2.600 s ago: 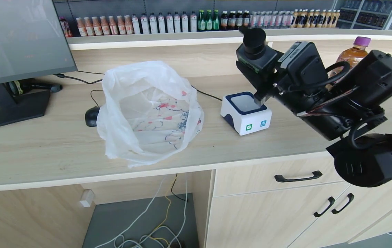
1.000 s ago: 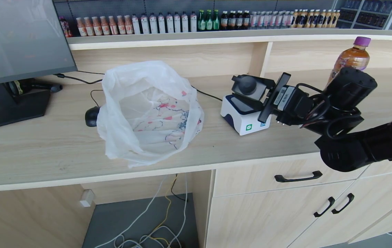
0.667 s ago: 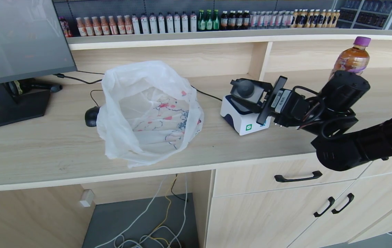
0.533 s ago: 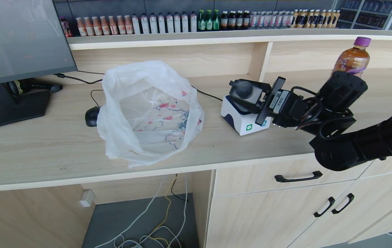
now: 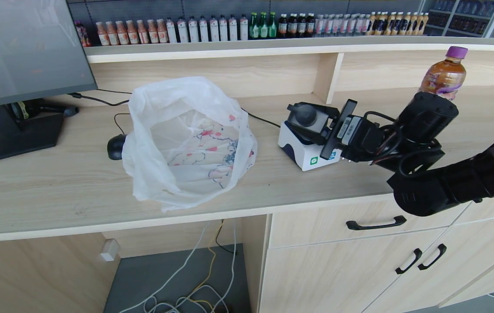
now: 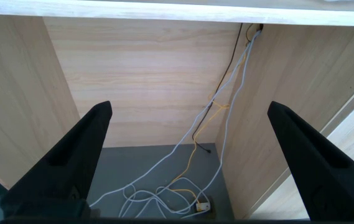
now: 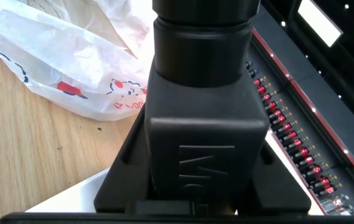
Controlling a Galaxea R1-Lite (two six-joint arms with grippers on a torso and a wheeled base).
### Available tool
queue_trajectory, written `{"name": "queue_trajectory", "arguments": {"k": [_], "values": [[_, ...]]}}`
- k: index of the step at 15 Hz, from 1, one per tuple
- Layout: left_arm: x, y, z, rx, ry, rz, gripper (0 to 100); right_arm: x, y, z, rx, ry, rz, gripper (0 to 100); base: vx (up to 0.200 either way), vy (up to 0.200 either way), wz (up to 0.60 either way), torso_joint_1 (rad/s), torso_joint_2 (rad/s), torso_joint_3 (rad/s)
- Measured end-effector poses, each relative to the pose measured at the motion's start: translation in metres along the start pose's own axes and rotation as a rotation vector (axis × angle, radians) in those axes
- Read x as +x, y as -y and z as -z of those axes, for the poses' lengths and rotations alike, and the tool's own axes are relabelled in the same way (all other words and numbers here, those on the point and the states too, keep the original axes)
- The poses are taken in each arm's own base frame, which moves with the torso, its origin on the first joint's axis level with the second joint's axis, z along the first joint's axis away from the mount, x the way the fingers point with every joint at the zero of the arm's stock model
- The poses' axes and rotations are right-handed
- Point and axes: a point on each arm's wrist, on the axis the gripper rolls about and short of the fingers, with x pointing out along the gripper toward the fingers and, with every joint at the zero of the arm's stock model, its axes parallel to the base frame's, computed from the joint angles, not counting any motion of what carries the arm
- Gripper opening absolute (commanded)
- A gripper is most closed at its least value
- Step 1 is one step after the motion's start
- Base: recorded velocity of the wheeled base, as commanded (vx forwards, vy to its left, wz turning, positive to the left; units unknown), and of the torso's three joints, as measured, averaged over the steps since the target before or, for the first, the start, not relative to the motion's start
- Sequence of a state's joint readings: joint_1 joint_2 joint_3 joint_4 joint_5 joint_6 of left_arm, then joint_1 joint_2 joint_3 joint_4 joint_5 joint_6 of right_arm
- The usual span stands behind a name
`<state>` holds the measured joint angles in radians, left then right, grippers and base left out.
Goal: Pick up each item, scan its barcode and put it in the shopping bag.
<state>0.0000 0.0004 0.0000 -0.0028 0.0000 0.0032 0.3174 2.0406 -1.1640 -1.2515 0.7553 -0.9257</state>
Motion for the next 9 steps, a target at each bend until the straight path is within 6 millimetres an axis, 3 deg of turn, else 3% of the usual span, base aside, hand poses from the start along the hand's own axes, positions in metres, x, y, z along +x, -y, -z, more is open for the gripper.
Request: {"name": "queue_trajectory", "arguments": {"k": [9], "values": [[0.0,0.0,0.0,0.0,0.0,0.0,100,0.0003,0.0019,0.0003,-0.001,-0.001,0.006,0,0.0,0.0,0.0,0.0,0.0,0.0]]}}
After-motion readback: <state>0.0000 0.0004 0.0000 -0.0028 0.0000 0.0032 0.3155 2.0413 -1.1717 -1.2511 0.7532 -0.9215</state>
